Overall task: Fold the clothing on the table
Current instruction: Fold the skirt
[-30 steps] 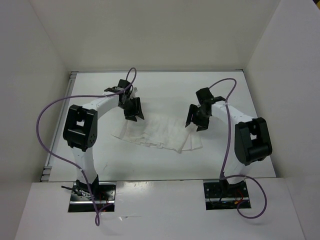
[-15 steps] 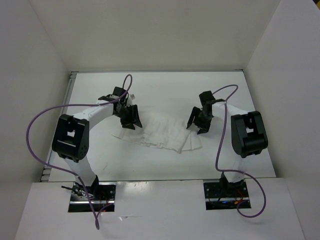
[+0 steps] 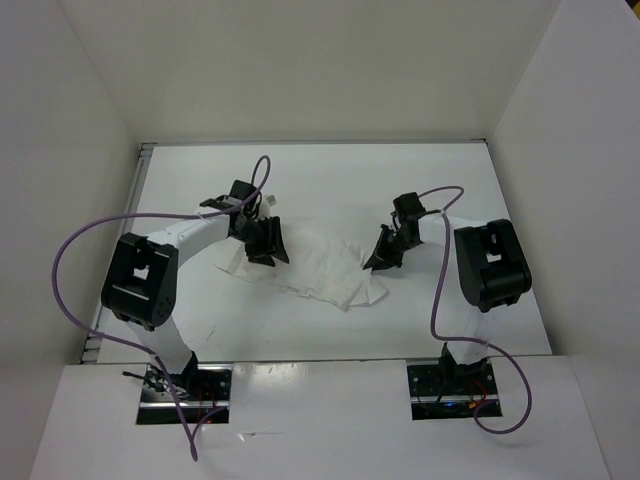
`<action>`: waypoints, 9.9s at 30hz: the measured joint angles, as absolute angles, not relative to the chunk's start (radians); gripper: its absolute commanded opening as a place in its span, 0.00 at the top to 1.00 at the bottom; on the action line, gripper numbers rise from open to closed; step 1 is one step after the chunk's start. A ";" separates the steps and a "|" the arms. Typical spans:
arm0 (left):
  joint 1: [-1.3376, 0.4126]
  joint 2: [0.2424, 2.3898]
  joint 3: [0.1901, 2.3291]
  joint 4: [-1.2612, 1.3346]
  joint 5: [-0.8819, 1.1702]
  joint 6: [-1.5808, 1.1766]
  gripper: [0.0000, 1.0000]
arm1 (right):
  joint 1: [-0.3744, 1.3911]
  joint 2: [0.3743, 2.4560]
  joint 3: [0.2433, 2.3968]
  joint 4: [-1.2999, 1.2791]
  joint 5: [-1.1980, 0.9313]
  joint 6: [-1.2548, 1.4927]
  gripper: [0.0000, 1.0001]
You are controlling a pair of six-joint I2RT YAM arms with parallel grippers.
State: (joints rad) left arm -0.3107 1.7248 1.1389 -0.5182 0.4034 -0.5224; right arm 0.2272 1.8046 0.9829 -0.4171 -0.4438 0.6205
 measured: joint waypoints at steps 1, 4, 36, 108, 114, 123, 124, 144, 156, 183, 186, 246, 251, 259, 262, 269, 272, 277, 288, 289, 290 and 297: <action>-0.315 1.728 1.140 -0.518 0.406 -0.522 0.45 | 0.228 1.808 0.981 -0.419 -0.450 0.626 1.00; -0.324 1.735 1.157 -0.533 0.408 -0.517 0.44 | 0.229 1.806 0.982 -0.423 -0.436 0.628 1.00; -0.393 1.882 1.084 -0.365 0.539 -0.558 0.61 | 0.234 1.821 1.060 -0.497 -0.363 0.599 1.00; -0.319 2.066 1.577 -0.385 0.487 -0.661 1.00 | 0.139 1.710 1.317 -0.630 -0.835 0.477 1.00; -0.346 2.160 1.631 -0.378 0.523 -0.674 1.00 | 0.139 1.724 1.338 -0.629 -0.842 0.481 1.00; -0.373 2.222 1.717 -0.354 0.552 -0.690 1.00 | 0.139 1.733 1.345 -0.629 -0.849 0.498 1.00; -0.376 2.232 1.724 -0.352 0.551 -0.690 1.00 | 0.139 1.733 1.347 -0.629 -0.850 0.501 1.00; -0.397 2.267 1.702 -0.366 0.474 -0.684 1.00 | 0.184 1.784 1.440 -0.630 -0.847 0.545 1.00; -0.401 2.067 1.662 -0.372 0.467 -0.686 1.00 | 0.193 1.791 1.461 -0.630 -0.826 0.554 1.00; -0.434 2.252 1.670 -0.387 0.429 -0.680 1.00 | 0.236 1.792 1.466 -0.625 -0.819 0.582 1.00; -0.441 2.264 1.676 -0.367 0.442 -0.683 1.00 | 0.268 1.794 1.475 -0.618 -0.820 0.602 1.00; -0.222 1.751 1.089 -0.623 -0.096 -0.606 0.95 | 0.349 2.070 1.746 -0.570 -0.789 0.645 1.00; -0.264 1.832 1.171 -0.645 -0.099 -0.604 0.95 | 0.349 2.036 1.709 -0.572 -0.773 0.646 1.00; -0.330 1.953 1.340 -0.626 -0.048 -0.600 0.95 | 0.344 1.917 1.616 -0.588 -0.721 0.652 1.00; -0.343 1.988 1.390 -0.608 -0.026 -0.598 0.95 | 0.341 1.870 1.600 -0.602 -0.687 0.657 1.00; -0.349 2.007 1.415 -0.577 0.014 -0.598 0.95 | 0.340 1.841 1.598 -0.605 -0.663 0.669 1.00; -0.349 2.007 1.411 -0.568 0.024 -0.598 0.95 | 0.344 1.874 1.598 -0.587 -0.675 0.685 1.00; -0.348 1.992 1.382 -0.538 0.037 -0.598 0.94 | 0.373 1.989 1.638 -0.560 -0.696 0.711 1.00; -0.348 1.965 1.341 -0.524 0.052 -0.602 0.94 | 0.472 2.194 1.816 -0.536 -0.725 0.727 1.00; -0.348 1.965 1.341 -0.524 0.052 -0.602 0.94 | 0.477 2.205 1.821 -0.536 -0.728 0.728 0.99; -0.348 1.965 1.341 -0.524 0.052 -0.602 0.94 | 0.480 2.215 1.826 -0.535 -0.732 0.728 0.99; -0.349 1.965 1.341 -0.527 0.052 -0.602 0.94 | 0.488 2.268 1.827 -0.528 -0.763 0.742 0.93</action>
State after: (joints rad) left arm -0.3489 1.9648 1.3415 -0.5274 0.0525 -0.6022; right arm 0.4885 2.2684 1.8275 -0.5278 -0.7628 0.7418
